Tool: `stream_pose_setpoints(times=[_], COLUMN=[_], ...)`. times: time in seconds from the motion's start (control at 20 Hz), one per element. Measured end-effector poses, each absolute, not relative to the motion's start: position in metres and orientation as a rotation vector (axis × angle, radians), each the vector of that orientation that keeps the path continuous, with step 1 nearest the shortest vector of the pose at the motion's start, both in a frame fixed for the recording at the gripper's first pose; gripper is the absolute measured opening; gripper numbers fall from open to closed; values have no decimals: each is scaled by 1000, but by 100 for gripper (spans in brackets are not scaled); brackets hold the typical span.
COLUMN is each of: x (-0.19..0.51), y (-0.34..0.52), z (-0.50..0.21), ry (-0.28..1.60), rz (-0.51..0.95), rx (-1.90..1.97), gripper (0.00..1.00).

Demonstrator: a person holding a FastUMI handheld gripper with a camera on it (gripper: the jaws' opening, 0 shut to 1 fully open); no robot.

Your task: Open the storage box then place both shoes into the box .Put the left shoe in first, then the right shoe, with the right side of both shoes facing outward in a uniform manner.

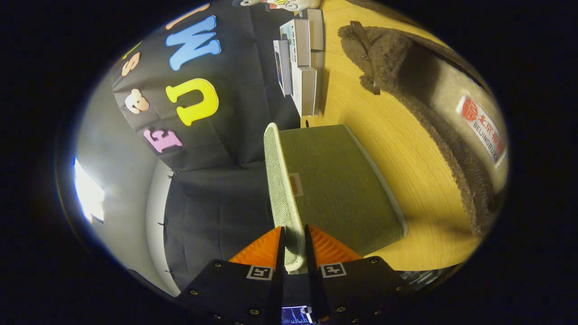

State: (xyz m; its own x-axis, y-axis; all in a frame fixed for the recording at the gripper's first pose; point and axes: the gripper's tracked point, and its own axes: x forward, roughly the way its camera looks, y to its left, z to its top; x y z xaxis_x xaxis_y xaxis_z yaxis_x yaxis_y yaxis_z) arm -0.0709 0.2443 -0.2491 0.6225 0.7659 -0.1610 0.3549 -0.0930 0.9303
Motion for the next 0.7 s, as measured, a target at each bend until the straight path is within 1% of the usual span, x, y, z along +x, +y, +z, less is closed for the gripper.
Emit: stream_pose_setpoints(times=[0.05, 0.1, 0.15, 0.4, 0.7], x=[-63, -60, -60, -65, -54], y=[250, 243, 240, 237, 239], z=[-249, -242, -241, -216, -164], ry=[907, 887, 883, 887, 846], rz=[471, 425, 470, 518, 575], rx=[1680, 1688, 1657, 1498, 1392], gripper=[24, 2, 1, 1, 1])
